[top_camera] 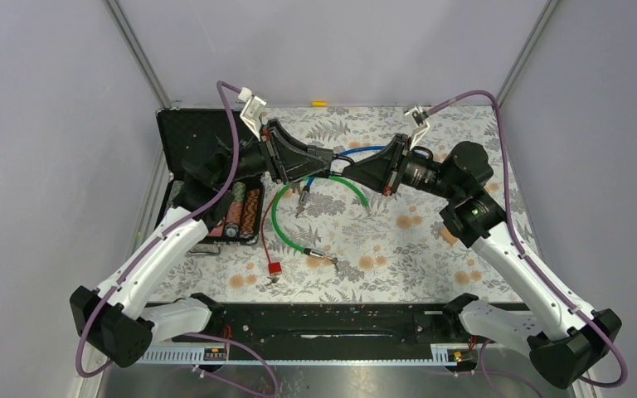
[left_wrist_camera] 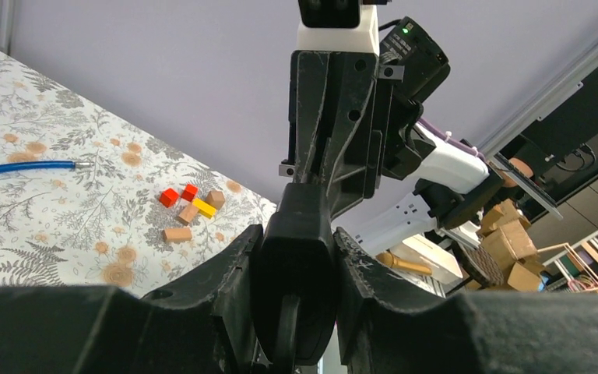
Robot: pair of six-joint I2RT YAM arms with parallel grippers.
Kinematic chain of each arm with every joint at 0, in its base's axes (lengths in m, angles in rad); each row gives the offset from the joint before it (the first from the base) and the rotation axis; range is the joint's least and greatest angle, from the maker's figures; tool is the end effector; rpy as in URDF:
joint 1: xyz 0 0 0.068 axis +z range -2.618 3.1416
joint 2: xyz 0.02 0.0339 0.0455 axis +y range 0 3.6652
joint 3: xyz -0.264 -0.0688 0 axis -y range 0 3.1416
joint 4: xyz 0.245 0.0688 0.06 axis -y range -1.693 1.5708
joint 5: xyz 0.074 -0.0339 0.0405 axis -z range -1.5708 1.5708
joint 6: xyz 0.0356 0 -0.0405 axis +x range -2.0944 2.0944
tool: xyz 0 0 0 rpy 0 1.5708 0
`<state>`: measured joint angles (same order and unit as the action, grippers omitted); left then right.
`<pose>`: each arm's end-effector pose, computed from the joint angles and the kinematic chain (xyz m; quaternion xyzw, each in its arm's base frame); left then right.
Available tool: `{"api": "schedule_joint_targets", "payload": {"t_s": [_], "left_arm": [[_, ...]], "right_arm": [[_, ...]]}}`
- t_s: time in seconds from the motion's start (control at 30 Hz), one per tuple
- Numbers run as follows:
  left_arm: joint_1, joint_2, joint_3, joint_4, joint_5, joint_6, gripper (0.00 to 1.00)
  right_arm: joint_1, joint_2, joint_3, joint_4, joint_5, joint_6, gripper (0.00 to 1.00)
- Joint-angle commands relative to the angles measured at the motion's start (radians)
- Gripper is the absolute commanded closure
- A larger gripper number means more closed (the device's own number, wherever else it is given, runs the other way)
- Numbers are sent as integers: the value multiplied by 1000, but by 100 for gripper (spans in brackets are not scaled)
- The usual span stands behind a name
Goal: Lock with the key
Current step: Lock the lock.
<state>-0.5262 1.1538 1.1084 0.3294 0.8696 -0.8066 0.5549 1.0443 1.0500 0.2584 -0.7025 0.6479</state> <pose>0.2057 -0.1509 0.4309 0.2577 0.5859 -0.6472 0.4142 0.1831 0.1405 0.4296 -0.2464 0.5828 0.5943 0.4964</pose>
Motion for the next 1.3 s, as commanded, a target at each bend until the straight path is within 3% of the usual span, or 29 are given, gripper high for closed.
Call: {"api": "schedule_joint_targets", "payload": {"t_s": [0.0, 0.37, 1.27], "left_arm": [[-109, 66, -51, -10, 49, -58, 100], [-136, 100, -128, -57, 41, -3, 100], [-140, 197, -121, 86, 25, -53, 100]], "right_arm": [[103, 87, 72, 117, 47, -20, 100], [114, 134, 70, 213, 78, 72, 100], [250, 186, 37, 284, -131, 89, 100]]}}
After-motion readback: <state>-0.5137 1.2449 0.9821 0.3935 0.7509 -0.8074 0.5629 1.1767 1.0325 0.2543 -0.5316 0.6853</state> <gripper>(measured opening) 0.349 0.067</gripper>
